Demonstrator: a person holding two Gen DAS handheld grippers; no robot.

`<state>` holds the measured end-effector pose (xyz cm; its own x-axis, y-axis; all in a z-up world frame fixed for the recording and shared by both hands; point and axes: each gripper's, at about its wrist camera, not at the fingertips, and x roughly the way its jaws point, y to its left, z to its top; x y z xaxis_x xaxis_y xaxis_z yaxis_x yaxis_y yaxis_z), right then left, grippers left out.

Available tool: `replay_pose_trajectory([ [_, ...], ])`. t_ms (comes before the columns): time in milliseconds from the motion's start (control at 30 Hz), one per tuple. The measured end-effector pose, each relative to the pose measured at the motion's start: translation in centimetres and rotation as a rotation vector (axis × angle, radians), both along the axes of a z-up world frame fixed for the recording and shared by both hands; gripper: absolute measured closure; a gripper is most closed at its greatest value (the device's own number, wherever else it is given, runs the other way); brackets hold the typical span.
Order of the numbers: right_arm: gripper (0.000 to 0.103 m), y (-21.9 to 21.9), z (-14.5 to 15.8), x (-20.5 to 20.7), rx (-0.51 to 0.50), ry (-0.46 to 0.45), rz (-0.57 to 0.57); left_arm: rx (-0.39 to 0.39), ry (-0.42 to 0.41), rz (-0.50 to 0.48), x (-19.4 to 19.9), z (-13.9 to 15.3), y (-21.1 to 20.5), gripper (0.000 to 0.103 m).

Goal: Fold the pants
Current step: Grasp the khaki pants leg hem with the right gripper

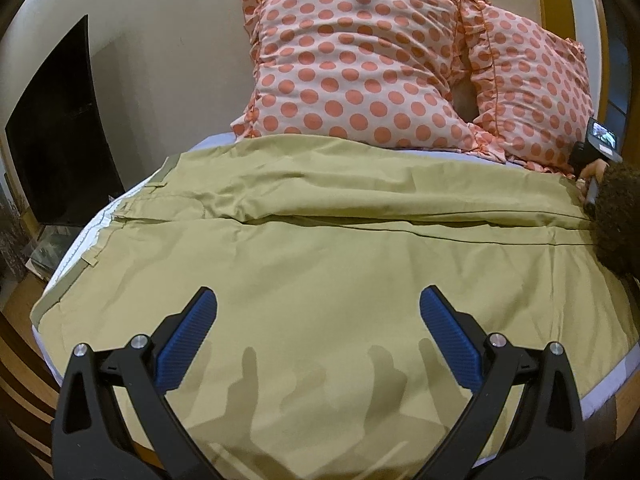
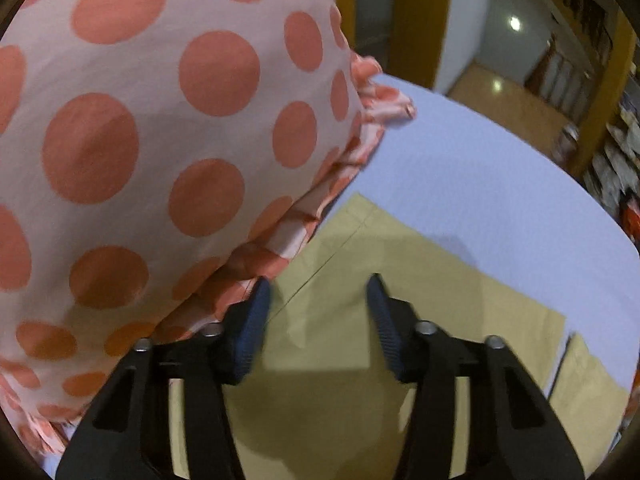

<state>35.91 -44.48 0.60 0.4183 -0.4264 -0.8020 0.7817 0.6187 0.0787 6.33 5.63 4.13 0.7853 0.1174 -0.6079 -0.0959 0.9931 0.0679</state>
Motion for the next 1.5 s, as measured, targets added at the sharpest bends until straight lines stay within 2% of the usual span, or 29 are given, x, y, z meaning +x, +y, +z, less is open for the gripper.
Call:
replay_pose_trajectory([
  [33,0.086,0.0,-0.1,-0.4,-0.006,-0.024,0.016,-0.005,0.002,0.002,0.0,-0.1,0.1,0.002],
  [67,0.088,-1.0,-0.1,-0.5,0.007,-0.048,0.030,-0.011,0.006,0.008,0.0,-0.1,0.2,0.002],
  [100,0.097,-1.5,-0.2,-0.8,0.020,-0.070,0.041,-0.014,0.007,0.013,0.0,-0.2,0.3,0.002],
  [133,0.100,-2.0,-0.3,-1.0,0.042,-0.095,0.048,-0.020,0.008,0.017,-0.1,-0.2,0.5,0.002],
  [267,0.102,-4.8,-0.2,-4.8,0.205,-0.298,0.057,-0.054,-0.006,0.042,-1.0,0.2,1.4,0.002],
  [333,0.102,-5.8,0.4,-7.2,0.245,-0.385,0.084,-0.080,-0.021,0.055,-1.5,0.5,2.1,0.002],
  [367,0.102,-6.2,1.2,-9.7,0.273,-0.455,0.122,-0.090,-0.029,0.057,-1.7,0.7,2.3,0.002],
  [433,0.102,-5.6,2.6,-13.4,0.291,-0.524,0.169,-0.108,-0.040,0.056,-2.0,1.0,2.6,0.002],
  [533,0.103,-5.0,3.2,-23.7,0.342,-0.647,0.246,-0.117,-0.057,0.052,-2.3,1.4,2.7,0.002],
  [567,0.103,-2.8,3.9,-26.6,0.345,-0.647,0.238,-0.118,-0.062,0.050,-2.4,1.6,2.7,0.002],
  [633,0.103,-2.9,2.1,-32.6,0.364,-0.634,0.201,-0.120,-0.074,0.050,-2.3,2.1,2.7,0.002],
  [733,0.100,-2.9,0.5,-35.6,0.424,-0.551,0.180,-0.149,-0.082,0.032,-1.7,2.6,2.4,0.002],
  [767,0.099,-3.2,0.0,-35.8,0.467,-0.524,0.176,-0.154,-0.078,0.028,-1.6,2.7,2.3,0.002],
  [800,0.087,-3.1,-0.1,-35.9,0.491,-0.516,0.178,-0.161,-0.072,0.024,-1.4,2.7,2.1,0.002],
  [833,0.062,-2.7,0.3,-35.7,0.493,-0.512,0.194,-0.169,-0.066,0.020,-1.3,2.8,1.9,0.002],
  [900,0.037,-1.6,1.0,-34.6,0.489,-0.523,0.248,-0.182,-0.063,0.013,-1.6,2.7,1.5,0.002],
  [1100,0.042,-0.8,-2.4,-30.9,0.672,-0.456,0.199,-0.159,-0.058,0.029,-2.5,2.4,1.6,0.002],
  [1233,0.042,-0.7,-2.9,-28.9,0.664,-0.515,0.115,-0.158,-0.045,0.039,-2.1,2.3,2.1,0.002],
  [1367,0.046,-0.8,-3.0,-27.7,0.648,-0.571,0.044,-0.196,-0.036,0.018,-1.7,2.2,2.3,0.002],
  [1400,0.054,-0.9,-3.0,-27.5,0.643,-0.574,0.029,-0.206,-0.034,0.014,-1.6,2.2,2.3,0.002],
  [1467,0.076,-1.4,-3.8,-27.3,0.672,-0.599,0.011,-0.241,-0.025,-0.001,-1.4,2.1,2.5,0.002],
  [1500,0.097,-1.9,-4.7,-26.9,0.709,-0.591,0.009,-0.255,-0.023,-0.006,-1.3,2.1,2.6,0.002],
])
